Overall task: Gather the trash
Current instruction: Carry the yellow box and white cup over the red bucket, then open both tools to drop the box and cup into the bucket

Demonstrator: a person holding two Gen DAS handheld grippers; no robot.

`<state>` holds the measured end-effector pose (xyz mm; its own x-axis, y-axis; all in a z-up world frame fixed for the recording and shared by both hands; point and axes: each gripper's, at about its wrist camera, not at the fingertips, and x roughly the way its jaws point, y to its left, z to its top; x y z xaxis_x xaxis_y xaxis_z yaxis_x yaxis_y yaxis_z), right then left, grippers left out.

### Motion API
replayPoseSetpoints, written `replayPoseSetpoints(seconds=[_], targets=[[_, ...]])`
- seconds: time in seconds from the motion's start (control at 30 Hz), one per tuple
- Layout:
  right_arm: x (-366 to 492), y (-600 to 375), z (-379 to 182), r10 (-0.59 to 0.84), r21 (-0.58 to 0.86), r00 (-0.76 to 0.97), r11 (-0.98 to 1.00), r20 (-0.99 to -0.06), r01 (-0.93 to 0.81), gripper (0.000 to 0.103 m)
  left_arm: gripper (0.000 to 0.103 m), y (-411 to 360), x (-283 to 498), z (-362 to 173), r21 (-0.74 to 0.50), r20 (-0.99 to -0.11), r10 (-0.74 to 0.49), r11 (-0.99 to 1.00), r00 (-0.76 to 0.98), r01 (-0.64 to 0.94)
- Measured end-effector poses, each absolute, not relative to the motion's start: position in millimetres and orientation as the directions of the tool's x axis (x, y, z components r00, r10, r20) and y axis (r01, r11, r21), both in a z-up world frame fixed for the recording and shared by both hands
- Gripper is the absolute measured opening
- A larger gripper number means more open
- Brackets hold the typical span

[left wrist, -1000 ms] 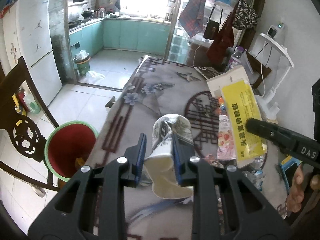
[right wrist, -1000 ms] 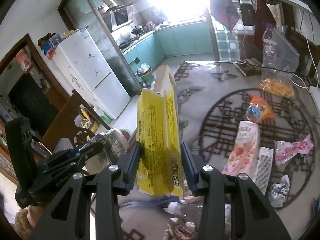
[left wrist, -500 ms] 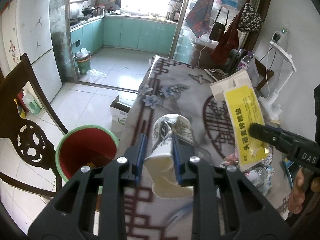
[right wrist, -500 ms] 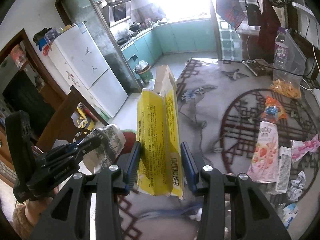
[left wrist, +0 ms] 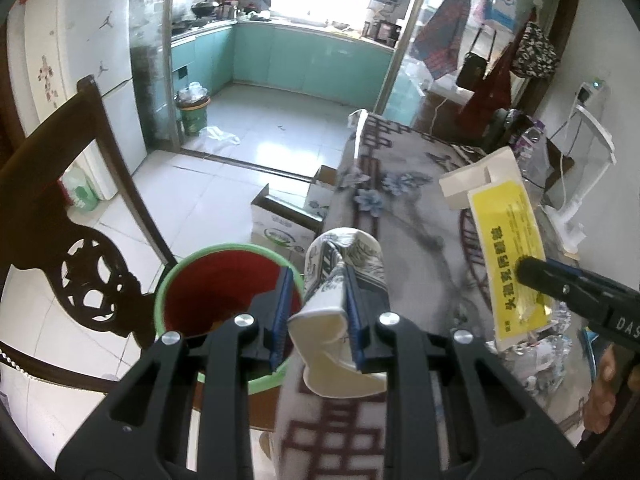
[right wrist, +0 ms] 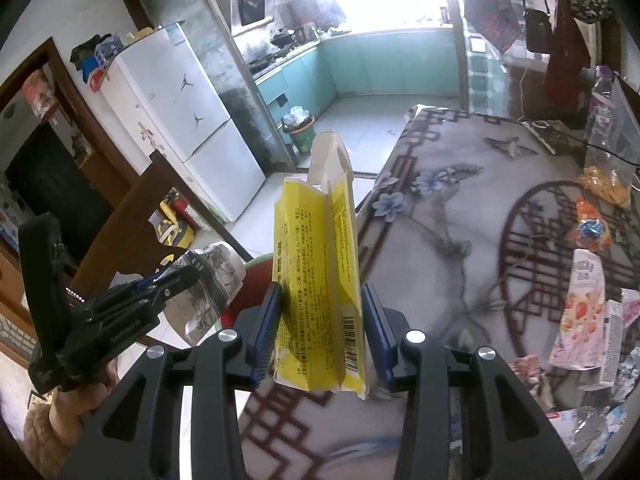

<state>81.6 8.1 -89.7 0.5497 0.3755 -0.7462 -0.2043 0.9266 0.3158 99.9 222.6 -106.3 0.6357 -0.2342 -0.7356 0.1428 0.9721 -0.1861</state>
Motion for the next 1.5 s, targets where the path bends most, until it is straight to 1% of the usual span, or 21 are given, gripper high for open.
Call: replayPoseSetpoints(seconds=[0.63, 1.13, 1.33, 1.5], targets=[[106.4, 81.7, -115.2, 0.424, 0.328, 0.449, 0.903, -0.786, -0.279, 0.039, 0.024, 288.9, 116.8, -127.8, -0.164, -0.769, -0.155, 0.986, 0.620, 0.044], [138.7, 119.7, -143.6, 0.430, 0.334, 0.367, 0.895, -0.825, -0.296, 0.039, 0.024, 316.3, 146.8, -144.2, -0.164, -0.794, -0.137, 0.986, 0.592, 0.009], [147.4, 130.7, -156.4, 0.432, 0.345, 0.329, 0.892, -0.840, -0.291, 0.042, 0.024, 322.5, 162.1, -154.3, -0.168, -0.807, -0.142, 0.986, 0.573, 0.008], [153.9, 134.7, -160.1, 0.425, 0.342, 0.321, 0.896, -0.846, -0.283, 0.042, 0.024, 323.6, 173.1, -160.3, -0.170, -0.814, -0.145, 0.985, 0.563, 0.007]])
